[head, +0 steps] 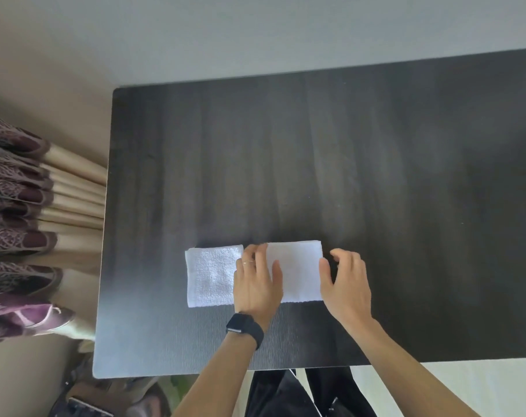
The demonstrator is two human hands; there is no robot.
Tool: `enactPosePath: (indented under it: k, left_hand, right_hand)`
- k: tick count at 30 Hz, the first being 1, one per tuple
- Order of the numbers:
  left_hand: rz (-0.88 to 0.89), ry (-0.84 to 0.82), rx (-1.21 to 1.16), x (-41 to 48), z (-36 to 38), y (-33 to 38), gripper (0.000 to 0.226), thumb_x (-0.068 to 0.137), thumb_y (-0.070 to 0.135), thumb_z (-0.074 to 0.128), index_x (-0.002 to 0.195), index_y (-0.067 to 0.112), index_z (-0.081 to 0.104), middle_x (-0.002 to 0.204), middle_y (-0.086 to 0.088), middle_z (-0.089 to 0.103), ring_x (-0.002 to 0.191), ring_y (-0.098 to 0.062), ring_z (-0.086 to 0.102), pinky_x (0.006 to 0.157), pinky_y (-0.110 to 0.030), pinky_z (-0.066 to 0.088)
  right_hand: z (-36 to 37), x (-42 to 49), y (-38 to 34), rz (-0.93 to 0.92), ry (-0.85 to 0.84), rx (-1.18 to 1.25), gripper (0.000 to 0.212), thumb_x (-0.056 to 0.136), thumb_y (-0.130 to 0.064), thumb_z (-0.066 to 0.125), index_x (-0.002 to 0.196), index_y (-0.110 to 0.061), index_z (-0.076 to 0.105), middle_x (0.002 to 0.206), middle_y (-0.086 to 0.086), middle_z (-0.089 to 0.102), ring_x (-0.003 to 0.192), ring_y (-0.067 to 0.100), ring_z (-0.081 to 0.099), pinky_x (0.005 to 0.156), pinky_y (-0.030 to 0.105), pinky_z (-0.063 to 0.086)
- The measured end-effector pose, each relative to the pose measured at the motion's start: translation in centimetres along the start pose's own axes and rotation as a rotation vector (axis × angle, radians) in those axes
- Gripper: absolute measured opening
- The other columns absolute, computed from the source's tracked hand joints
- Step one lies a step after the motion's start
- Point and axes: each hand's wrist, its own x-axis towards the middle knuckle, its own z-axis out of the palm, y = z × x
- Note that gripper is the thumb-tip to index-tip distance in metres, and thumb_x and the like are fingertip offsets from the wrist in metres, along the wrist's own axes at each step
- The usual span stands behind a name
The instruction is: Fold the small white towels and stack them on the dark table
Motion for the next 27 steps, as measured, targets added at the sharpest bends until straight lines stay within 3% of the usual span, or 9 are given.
enactPosePath:
  k: [2, 5, 7, 11, 17, 21, 24, 27]
  left_hand:
    - [0.190, -0.023, 0.183, -0.6, 0.7, -0.6, 0.052, 0.093, 0.035, 0.053, 0.141, 0.016, 0.048, 0.146, -0.006, 0.046, 0.126, -0.028, 0.049, 0.098, -0.044, 0.045]
    - [0.294, -0.145, 0.304, -0.7, 1.6, -1.4, 0.063, 0.098, 0.043, 0.040, 0.154, 0.017, 0.030, 0.163, -0.001, 0.023, 0.149, -0.022, 0.024, 0.119, -0.050, 0.021]
    - [0.290, -0.168, 0.336, -0.5, 2.1, -2.1, 0.063, 0.100, 0.045, 0.034, 0.156, 0.018, 0.025, 0.164, 0.000, 0.016, 0.150, -0.022, 0.019, 0.121, -0.052, 0.014]
    - [0.257, -0.183, 0.375, -0.5, 2.7, -3.2, 0.064, 0.101, 0.048, 0.031, 0.158, 0.022, 0.018, 0.165, 0.003, 0.012, 0.152, -0.022, 0.014, 0.121, -0.053, 0.010]
    - [0.219, -0.217, 0.379, -0.3, 3.0, -3.2, 0.065, 0.102, 0.052, 0.025, 0.159, 0.025, 0.007, 0.166, 0.004, 0.003, 0.153, -0.019, 0.004, 0.122, -0.053, 0.005]
    - [0.220, -0.244, 0.387, -0.4, 2.0, -2.5, 0.063, 0.101, 0.051, 0.026, 0.158, 0.029, 0.011, 0.165, -0.001, 0.013, 0.151, -0.024, 0.016, 0.119, -0.054, 0.009]
    - [0.206, -0.248, 0.405, -0.7, 0.6, -0.6, 0.060, 0.097, 0.050, 0.030, 0.155, 0.033, 0.021, 0.161, -0.005, 0.026, 0.147, -0.029, 0.028, 0.118, -0.058, 0.018]
    - [0.212, -0.269, 0.331, -1.5, -0.6, 3.0, 0.059, 0.095, 0.047, 0.033, 0.152, 0.035, 0.029, 0.158, -0.004, 0.034, 0.143, -0.029, 0.036, 0.113, -0.058, 0.029]
  right_hand:
    - [0.5, -0.5, 0.3, -0.145, 0.042, -0.043, 0.040, 0.100, -0.040, 0.041, 0.131, -0.017, 0.053, 0.135, 0.000, 0.054, 0.121, 0.018, 0.050, 0.094, 0.035, 0.052]
    - [1.8, -0.4, 0.2, -0.360, -0.031, -0.222, 0.055, 0.103, -0.035, 0.029, 0.153, -0.013, 0.031, 0.161, 0.004, 0.029, 0.148, 0.019, 0.026, 0.115, 0.037, 0.029]
    - [2.7, 0.1, 0.3, -0.394, -0.099, -0.324, 0.057, 0.105, -0.035, 0.020, 0.157, -0.012, 0.018, 0.165, 0.004, 0.013, 0.152, 0.020, 0.010, 0.120, 0.043, 0.021]
    - [3.6, 0.7, 1.0, -0.361, -0.158, -0.358, 0.058, 0.105, -0.035, 0.013, 0.158, -0.013, 0.007, 0.166, 0.001, 0.002, 0.153, 0.018, -0.001, 0.121, 0.050, 0.017]
    - [3.7, 0.8, 1.0, -0.367, -0.168, -0.337, 0.058, 0.104, -0.036, 0.011, 0.158, -0.015, 0.005, 0.166, 0.001, 0.001, 0.153, 0.018, 0.001, 0.122, 0.051, 0.016]
    - [1.3, 0.4, 0.2, -0.306, -0.180, -0.211, 0.062, 0.101, -0.042, 0.013, 0.158, -0.018, 0.014, 0.166, -0.003, 0.004, 0.153, 0.015, 0.004, 0.122, 0.049, 0.016]
    - [-2.5, -0.5, 0.4, -0.256, -0.135, -0.067, 0.064, 0.097, -0.048, 0.017, 0.155, -0.021, 0.029, 0.163, -0.003, 0.017, 0.151, 0.016, 0.015, 0.121, 0.044, 0.020]
    - [-6.8, -2.4, 2.1, -0.213, -0.048, 0.034, 0.052, 0.099, -0.041, 0.040, 0.146, -0.021, 0.046, 0.156, -0.001, 0.039, 0.146, 0.019, 0.031, 0.117, 0.040, 0.031]
